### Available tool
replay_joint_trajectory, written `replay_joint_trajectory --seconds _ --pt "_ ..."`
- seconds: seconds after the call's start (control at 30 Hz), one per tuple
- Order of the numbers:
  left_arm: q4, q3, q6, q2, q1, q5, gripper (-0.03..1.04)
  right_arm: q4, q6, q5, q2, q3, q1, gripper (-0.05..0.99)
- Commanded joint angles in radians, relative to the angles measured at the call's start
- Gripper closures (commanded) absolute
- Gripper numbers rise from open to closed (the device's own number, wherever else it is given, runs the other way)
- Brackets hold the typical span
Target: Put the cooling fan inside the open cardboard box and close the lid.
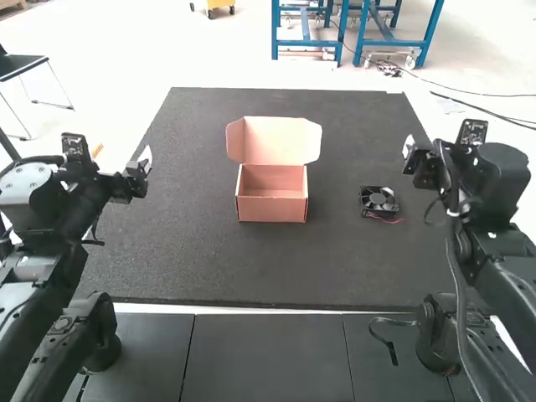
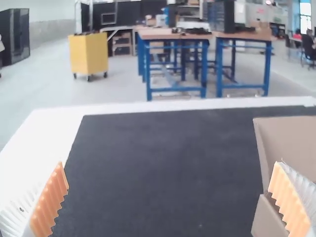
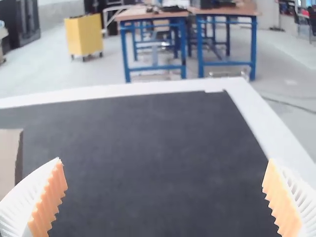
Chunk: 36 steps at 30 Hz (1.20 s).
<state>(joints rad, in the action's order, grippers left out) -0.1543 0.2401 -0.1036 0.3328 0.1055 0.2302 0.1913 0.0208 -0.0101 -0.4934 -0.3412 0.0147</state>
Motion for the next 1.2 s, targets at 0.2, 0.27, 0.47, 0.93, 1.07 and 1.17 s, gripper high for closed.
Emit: replay_joint_trajectory --seconds 0.2,0.27,0.47,0.93,1.07,1.17 --pt "0.22 0.358 -0.013 0.288 -0.007 0.049 0.05 -0.32 -0.048 -0.041 -0.27 -0.433 -0.01 0.02" --pt "0.285 0.433 -0.01 0.347 -0.015 0.05 0.09 -0.44 -0.05 -0.045 -0.349 -0.542 -0.01 0.02" --pt "0.547 0.651 0.013 0.529 -0.05 0.121 0.18 -0.73 -0.124 -0.051 -0.488 -0.754 -0.016 0.03" --pt "0.581 0.726 -0.107 0.566 -0.32 0.167 0.05 -0.998 -0.019 -0.002 -0.752 -0.874 -0.036 0.02" --pt "0.545 0.708 -0.156 0.563 -0.423 -0.017 0.05 -0.964 0.021 0.021 -0.807 -0.872 -0.061 0.02" --pt "0.564 0.705 -0.159 0.565 -0.489 -0.095 0.05 -0.966 0.025 0.027 -0.861 -0.881 -0.078 0.03"
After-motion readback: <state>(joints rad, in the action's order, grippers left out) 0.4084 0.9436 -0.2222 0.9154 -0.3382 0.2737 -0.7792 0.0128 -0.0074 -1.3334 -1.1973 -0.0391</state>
